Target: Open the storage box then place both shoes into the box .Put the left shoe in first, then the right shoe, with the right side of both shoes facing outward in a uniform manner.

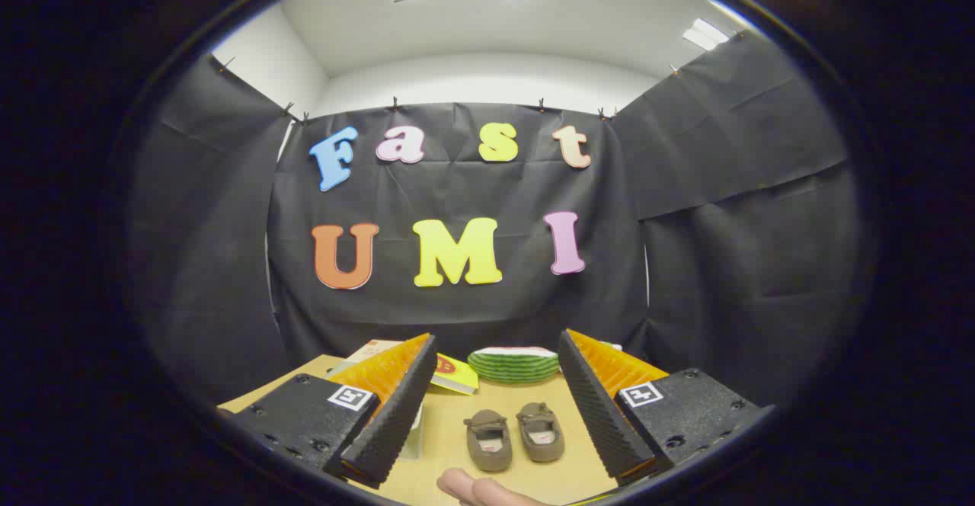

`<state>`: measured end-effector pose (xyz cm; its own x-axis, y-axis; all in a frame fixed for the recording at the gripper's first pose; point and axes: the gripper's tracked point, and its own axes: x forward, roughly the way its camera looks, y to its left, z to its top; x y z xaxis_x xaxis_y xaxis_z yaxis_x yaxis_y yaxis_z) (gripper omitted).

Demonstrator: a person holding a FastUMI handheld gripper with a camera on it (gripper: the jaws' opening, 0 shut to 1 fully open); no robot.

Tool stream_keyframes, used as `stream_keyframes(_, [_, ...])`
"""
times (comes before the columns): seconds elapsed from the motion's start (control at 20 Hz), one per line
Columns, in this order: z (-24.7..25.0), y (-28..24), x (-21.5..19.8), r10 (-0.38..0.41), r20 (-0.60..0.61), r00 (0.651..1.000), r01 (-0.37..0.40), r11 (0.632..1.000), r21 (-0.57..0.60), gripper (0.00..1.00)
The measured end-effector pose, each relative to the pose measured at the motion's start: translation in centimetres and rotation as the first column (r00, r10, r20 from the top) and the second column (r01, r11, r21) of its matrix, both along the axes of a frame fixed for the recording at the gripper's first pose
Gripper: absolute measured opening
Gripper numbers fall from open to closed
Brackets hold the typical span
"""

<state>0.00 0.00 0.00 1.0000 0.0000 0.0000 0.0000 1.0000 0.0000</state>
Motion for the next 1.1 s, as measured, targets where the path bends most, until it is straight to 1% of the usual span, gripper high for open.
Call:
stream_keyframes(0.2, [0.9,1.0,-0.5,0.013,0.018,1.0,-0.012,1.0,-0.016,1.0])
stream_keyframes(0.4, [0.8,2.3,-0.8,0.036,0.003,0.999,-0.036,0.999,-0.028,1.0])
stream_keyframes(0.7, [0.0,2.8,-0.2,0.033,-0.029,0.999,-0.035,0.998,-0.052,1.0])
stream_keyframes(0.9, [-0.7,2.5,1.1,0.017,-0.05,0.999,-0.019,0.999,-0.047,1.0])
stream_keyframes(1.1, [-1.4,2.9,3.6,0.04,-0.065,0.997,-0.041,0.999,-0.012,1.0])
